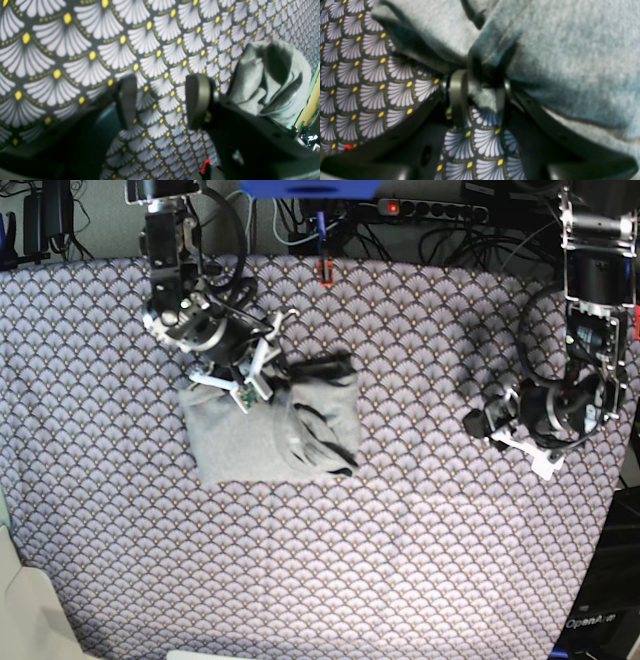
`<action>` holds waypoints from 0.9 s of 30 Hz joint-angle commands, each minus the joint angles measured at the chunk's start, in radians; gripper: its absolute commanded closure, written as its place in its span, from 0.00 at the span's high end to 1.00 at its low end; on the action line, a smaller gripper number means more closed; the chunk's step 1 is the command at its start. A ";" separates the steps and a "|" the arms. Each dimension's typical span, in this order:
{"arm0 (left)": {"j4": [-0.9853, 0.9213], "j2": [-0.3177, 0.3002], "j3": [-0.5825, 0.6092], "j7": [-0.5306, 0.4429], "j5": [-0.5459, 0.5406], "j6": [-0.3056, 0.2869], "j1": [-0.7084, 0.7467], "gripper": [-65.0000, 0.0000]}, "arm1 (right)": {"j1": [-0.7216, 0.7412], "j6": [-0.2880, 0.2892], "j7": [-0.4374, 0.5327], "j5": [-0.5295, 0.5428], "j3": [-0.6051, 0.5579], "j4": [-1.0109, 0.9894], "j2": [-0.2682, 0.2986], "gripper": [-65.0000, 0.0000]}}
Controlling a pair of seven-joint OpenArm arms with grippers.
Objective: Fold the T-shirt properly
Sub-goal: 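Press the right gripper down on the bundle's edge to tuck the fabric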
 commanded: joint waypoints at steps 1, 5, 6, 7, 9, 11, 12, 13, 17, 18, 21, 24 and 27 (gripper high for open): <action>0.017 -0.014 -0.009 -0.006 -0.013 -0.008 -0.026 0.48 | 0.022 0.000 0.013 0.013 -0.002 0.000 -0.002 0.32; 0.017 -0.014 -0.009 -0.008 -0.013 -0.008 -0.027 0.48 | 0.057 0.000 0.013 0.015 -0.002 -0.082 -0.002 0.32; 0.017 -0.014 -0.009 -0.008 -0.013 -0.008 -0.027 0.48 | 0.065 0.000 0.013 0.015 -0.002 -0.109 -0.002 0.31; 0.017 -0.014 -0.009 -0.008 -0.013 -0.008 -0.027 0.48 | 0.076 0.000 0.013 0.015 -0.004 -0.133 -0.002 0.30; 0.017 -0.014 -0.009 -0.008 -0.013 -0.008 -0.027 0.48 | 0.088 0.000 0.013 0.015 -0.004 -0.167 -0.002 0.22; 0.017 -0.014 -0.009 -0.008 -0.013 -0.008 -0.027 0.48 | 0.090 0.000 0.013 0.015 -0.004 -0.175 -0.002 0.08; 0.017 -0.014 -0.009 -0.008 -0.013 -0.008 -0.027 0.48 | 0.090 0.000 0.013 0.013 -0.004 -0.173 -0.003 0.00; 0.017 -0.014 -0.009 -0.008 -0.013 -0.008 -0.027 0.48 | 0.090 0.000 0.013 0.013 -0.004 -0.165 -0.003 0.00; 0.017 -0.014 -0.009 -0.008 -0.013 -0.008 -0.027 0.48 | 0.064 -0.001 0.027 0.013 -0.004 -0.078 -0.003 0.00; 0.017 -0.014 -0.009 -0.008 -0.016 -0.008 -0.027 0.48 | 0.047 -0.001 0.038 0.013 -0.004 -0.044 -0.003 0.00; 0.017 -0.014 -0.009 -0.008 -0.016 -0.008 -0.027 0.48 | 0.016 -0.001 0.048 0.012 -0.004 0.062 -0.003 0.00; 0.017 -0.014 -0.009 -0.008 -0.018 -0.008 -0.027 0.48 | 0.007 -0.001 0.047 0.012 -0.024 0.126 -0.003 0.00; 0.017 -0.014 -0.009 -0.008 -0.019 -0.008 -0.024 0.48 | 0.007 -0.001 0.045 0.012 -0.062 0.149 -0.003 0.00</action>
